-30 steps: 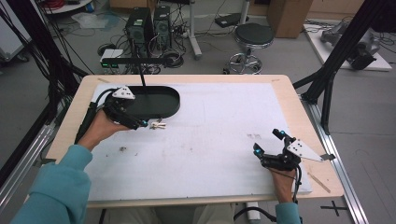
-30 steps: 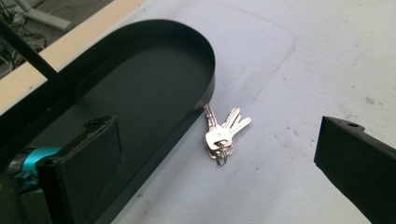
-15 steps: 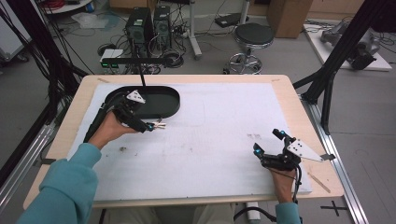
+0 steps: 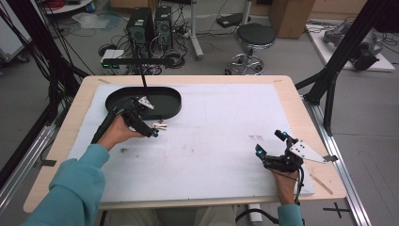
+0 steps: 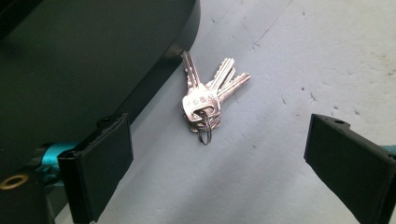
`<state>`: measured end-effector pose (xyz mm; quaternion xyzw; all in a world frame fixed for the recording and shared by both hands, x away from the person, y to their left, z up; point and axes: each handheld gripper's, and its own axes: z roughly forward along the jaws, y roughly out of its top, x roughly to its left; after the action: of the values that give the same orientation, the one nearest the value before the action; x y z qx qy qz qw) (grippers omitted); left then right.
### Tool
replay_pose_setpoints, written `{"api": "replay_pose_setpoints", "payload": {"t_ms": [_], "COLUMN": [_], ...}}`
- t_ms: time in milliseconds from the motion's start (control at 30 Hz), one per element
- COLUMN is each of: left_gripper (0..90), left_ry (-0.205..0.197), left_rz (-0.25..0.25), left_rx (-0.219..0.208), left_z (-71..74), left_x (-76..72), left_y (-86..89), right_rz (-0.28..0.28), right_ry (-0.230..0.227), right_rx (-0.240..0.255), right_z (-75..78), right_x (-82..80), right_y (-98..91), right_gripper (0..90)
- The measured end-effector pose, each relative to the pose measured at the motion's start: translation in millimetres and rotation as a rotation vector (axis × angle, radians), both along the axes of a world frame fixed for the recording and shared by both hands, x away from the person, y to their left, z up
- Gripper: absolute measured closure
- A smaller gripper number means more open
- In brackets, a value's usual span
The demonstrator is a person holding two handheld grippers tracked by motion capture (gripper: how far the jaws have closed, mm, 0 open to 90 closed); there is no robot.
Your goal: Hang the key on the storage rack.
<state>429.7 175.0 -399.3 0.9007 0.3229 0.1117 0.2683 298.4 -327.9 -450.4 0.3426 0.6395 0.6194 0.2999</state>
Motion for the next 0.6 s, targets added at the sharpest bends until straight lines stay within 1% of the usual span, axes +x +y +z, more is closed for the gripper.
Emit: {"api": "replay_pose_setpoints", "payload": {"t_ms": [100, 133, 267, 400, 467, 500, 567, 600], "left_gripper": [9.9, 10.5, 14.9, 23.0, 25.4, 27.0, 31.7, 33.1], "left_ry": [0.007, 0.012, 0.023, 0.030, 0.033, 0.037, 0.040, 0.039], "left_rz": [0.001, 0.008, 0.015, 0.023, 0.023, 0.026, 0.022, 0.018], "left_rx": [0.008, 0.004, 0.024, 0.036, 0.052, 0.053, 0.064, 0.077], "left_z": [-1.4, -2.0, -2.3, -4.2, -5.0, -5.8, -7.2, -7.4], "left_x": [1.3, 1.5, 3.7, 4.3, 5.1, 5.3, 5.6, 5.9], "left_y": [-1.2, -1.7, -1.5, -2.0, -1.9, -2.1, -2.4, -2.3], "right_rz": [0.001, 0.001, 0.001, 0.001, 0.001, 0.001, 0.001, 0.001], "right_ry": [0.000, 0.000, 0.001, 0.000, 0.000, 0.000, -0.001, 0.000], "right_rx": [-0.001, 0.000, 0.001, 0.001, 0.000, -0.001, -0.001, -0.001], "right_z": [0.0, 0.0, 0.0, 0.0, 0.0, 0.0, 0.0, 0.0], "right_x": [0.0, 0.0, 0.0, 0.0, 0.0, 0.0, 0.0, 0.0], "right_y": [0.0, 0.0, 0.0, 0.0, 0.0, 0.0, 0.0, 0.0], "right_gripper": [0.5, 0.5, 0.5, 0.4, 0.5, 0.5, 0.5, 0.5]}}
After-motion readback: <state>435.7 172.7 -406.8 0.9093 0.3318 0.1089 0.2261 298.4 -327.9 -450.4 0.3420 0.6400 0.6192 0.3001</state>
